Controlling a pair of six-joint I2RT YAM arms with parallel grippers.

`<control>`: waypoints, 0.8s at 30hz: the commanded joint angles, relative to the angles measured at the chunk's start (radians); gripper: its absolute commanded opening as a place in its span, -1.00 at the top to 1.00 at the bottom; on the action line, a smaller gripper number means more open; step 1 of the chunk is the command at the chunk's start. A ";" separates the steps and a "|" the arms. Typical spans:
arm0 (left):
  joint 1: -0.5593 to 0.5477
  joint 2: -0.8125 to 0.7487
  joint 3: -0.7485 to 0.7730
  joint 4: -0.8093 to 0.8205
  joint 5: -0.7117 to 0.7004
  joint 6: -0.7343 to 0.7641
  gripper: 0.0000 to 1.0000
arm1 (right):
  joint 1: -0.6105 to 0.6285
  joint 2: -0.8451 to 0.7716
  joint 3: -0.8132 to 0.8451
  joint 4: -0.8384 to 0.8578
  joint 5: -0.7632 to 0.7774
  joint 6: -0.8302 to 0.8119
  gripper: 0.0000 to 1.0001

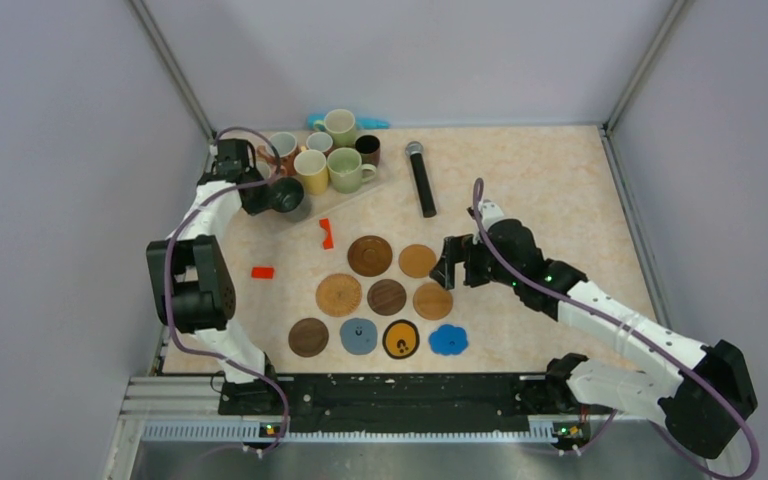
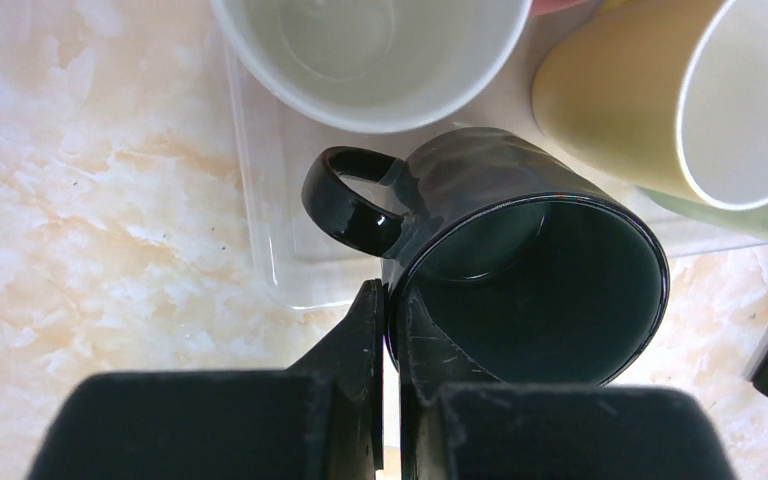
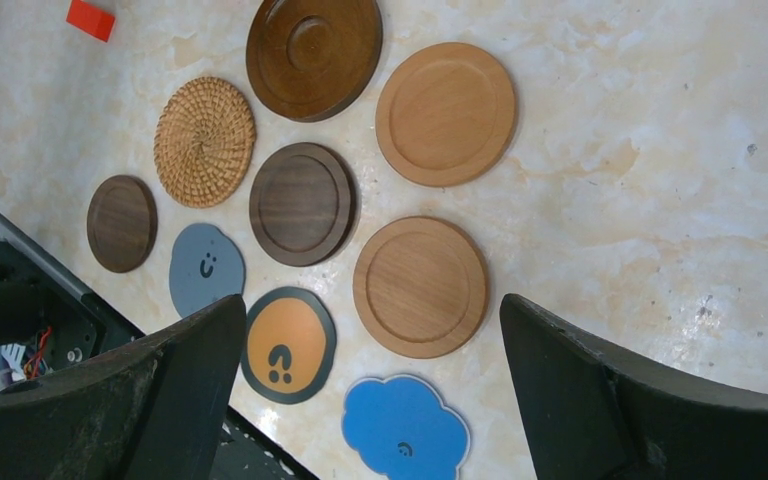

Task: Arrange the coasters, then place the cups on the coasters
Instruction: Pick up the cup from the tray.

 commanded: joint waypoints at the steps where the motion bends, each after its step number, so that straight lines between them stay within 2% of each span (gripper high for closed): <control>1: -0.015 -0.094 0.069 -0.002 0.004 0.023 1.00 | -0.002 -0.032 0.003 0.019 0.010 0.009 -0.93; 14: -0.098 -0.199 0.076 -0.104 -0.035 0.062 1.00 | -0.001 -0.066 0.008 -0.028 0.024 0.014 -0.93; 24: -0.394 -0.191 0.092 -0.174 -0.080 0.021 1.00 | -0.001 -0.121 -0.010 -0.064 0.068 0.043 -0.98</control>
